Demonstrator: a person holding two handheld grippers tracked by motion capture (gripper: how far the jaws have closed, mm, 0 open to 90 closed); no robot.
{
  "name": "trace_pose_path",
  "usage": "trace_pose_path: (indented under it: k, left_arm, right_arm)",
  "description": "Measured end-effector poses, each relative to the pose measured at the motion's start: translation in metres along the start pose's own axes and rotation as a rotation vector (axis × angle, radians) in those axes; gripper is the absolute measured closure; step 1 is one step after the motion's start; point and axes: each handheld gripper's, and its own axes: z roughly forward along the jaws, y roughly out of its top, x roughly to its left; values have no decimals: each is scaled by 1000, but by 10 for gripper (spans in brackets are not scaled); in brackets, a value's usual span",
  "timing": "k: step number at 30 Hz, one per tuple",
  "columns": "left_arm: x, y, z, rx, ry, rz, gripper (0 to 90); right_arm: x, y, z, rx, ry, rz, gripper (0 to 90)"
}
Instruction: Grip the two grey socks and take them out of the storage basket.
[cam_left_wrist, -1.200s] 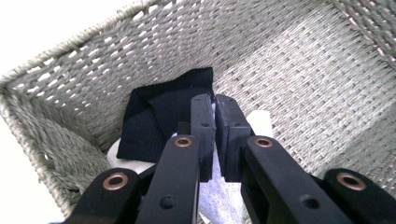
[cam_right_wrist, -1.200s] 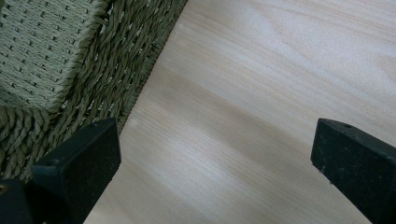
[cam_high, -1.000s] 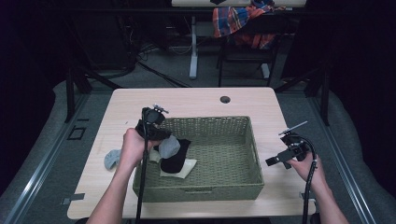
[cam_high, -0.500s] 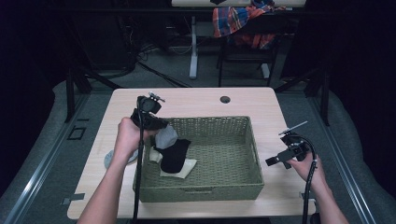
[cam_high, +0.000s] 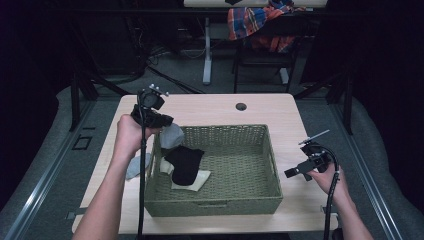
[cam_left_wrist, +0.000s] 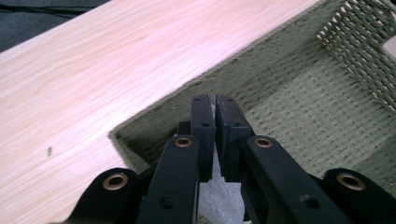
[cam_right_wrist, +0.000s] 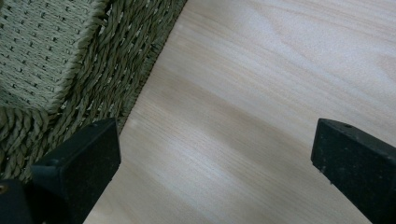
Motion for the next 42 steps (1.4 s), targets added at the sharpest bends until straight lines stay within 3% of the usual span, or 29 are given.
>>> trace_pose_path:
  k: [13, 28, 34, 42]
  left_arm:
    - [31, -10, -31, -40, 56, -68, 872]
    - [66, -41, -57, -60, 131, -164, 872]
    - [77, -57, -56, -48, 149, -199, 872]
    - [87, -76, -42, -31, 147, -251, 872]
  right_arm:
    - [0, 0, 0, 1, 0, -1, 12]
    - [0, 0, 0, 0, -1, 0, 12]
    - [2, -1, 2, -27, -3, 22, 12]
    - [2, 0, 2, -25, -2, 20, 12]
